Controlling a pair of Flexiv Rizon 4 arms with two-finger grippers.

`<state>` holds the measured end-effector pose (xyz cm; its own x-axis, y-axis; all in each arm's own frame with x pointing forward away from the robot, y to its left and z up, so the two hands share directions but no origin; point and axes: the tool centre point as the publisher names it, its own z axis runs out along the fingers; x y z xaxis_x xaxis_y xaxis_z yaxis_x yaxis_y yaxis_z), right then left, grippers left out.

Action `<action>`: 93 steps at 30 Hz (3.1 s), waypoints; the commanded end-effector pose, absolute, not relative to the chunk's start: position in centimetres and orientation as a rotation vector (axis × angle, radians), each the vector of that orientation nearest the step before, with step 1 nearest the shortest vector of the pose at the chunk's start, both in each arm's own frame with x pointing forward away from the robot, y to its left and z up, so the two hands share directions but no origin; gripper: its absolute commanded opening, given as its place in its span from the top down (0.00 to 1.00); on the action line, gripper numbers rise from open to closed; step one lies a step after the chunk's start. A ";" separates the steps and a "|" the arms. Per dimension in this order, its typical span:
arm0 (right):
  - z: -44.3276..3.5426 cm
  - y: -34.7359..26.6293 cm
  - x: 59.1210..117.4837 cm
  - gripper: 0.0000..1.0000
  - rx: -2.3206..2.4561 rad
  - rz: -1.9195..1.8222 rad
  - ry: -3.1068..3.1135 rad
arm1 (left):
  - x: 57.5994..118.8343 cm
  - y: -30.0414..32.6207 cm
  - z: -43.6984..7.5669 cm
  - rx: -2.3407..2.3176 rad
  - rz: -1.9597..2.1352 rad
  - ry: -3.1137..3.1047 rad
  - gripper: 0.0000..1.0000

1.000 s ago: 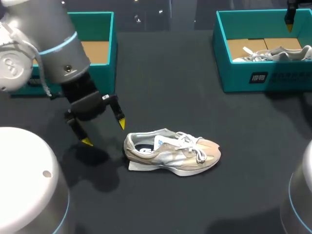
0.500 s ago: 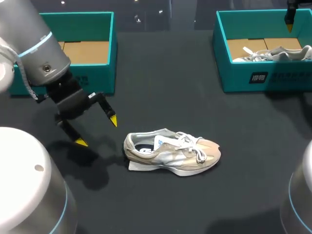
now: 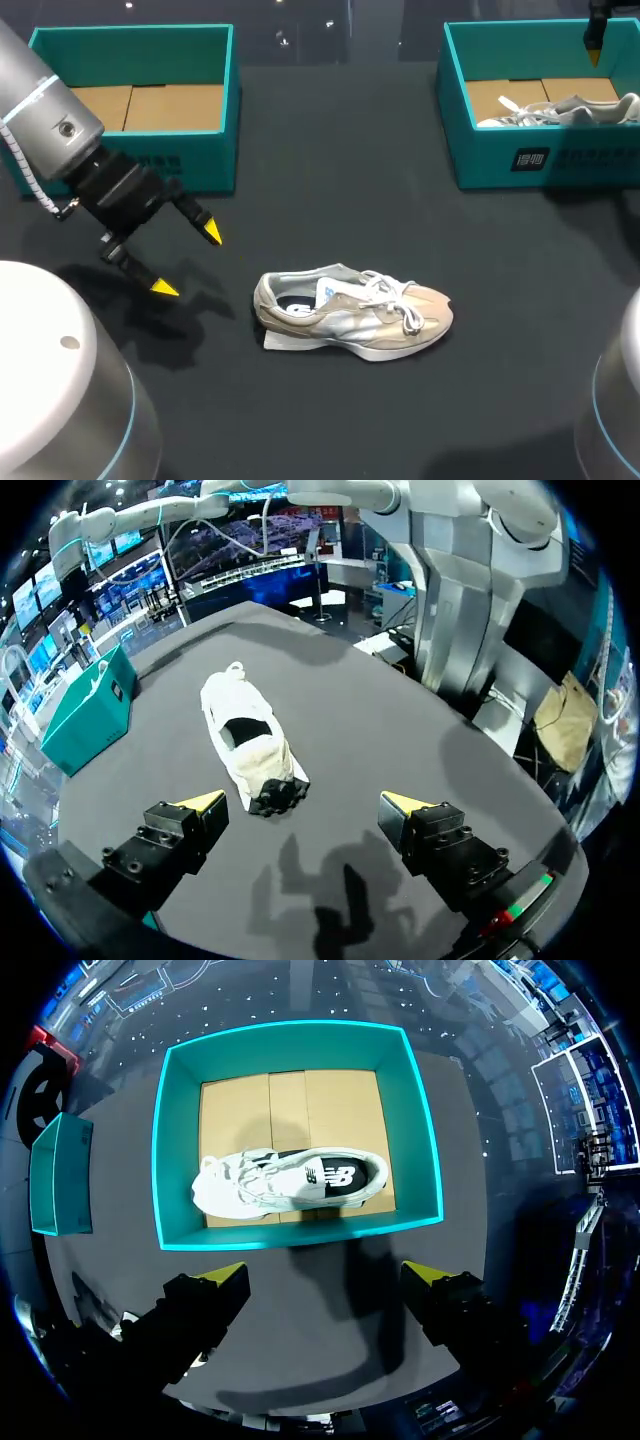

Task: Take the shoe out of the shoebox, open the shoe tongue, remove and reinsert the insole, then place the shoe into the shoebox

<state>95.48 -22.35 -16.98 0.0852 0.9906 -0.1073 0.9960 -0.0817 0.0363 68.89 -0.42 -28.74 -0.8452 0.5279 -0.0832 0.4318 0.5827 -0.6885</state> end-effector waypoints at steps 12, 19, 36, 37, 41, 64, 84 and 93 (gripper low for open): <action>-17.0 -22.3 95.5 0.00 2.239 -0.084 2.056 | 68.8 1.4 -33.3 -0.419 1.440 -2.540 0.00; -17.0 -22.3 95.5 0.00 2.239 -0.084 2.056 | 69.2 2.2 -35.2 -0.340 1.556 -2.490 0.00; -17.0 -22.3 95.5 0.00 2.239 -0.084 2.056 | 69.6 2.8 -35.8 -0.278 1.624 -2.372 0.00; -17.0 -22.3 95.5 0.00 2.239 -0.084 2.056 | 69.7 2.9 -35.9 -0.266 1.648 -2.359 0.00; -17.0 -22.3 95.5 0.00 2.239 -0.084 2.056 | 69.8 3.2 -36.5 -0.174 1.684 -2.352 0.00; -17.0 -22.3 95.5 0.00 2.239 -0.084 2.056 | 69.3 2.3 -38.4 -0.124 1.777 -2.481 0.00; -17.0 -22.3 95.5 0.00 2.239 -0.084 2.056 | 69.1 0.7 -39.0 -0.086 1.785 -2.490 0.00; -17.0 -22.3 95.5 0.00 2.239 -0.084 2.056 | 69.0 -0.2 -39.2 -0.075 1.793 -2.480 0.00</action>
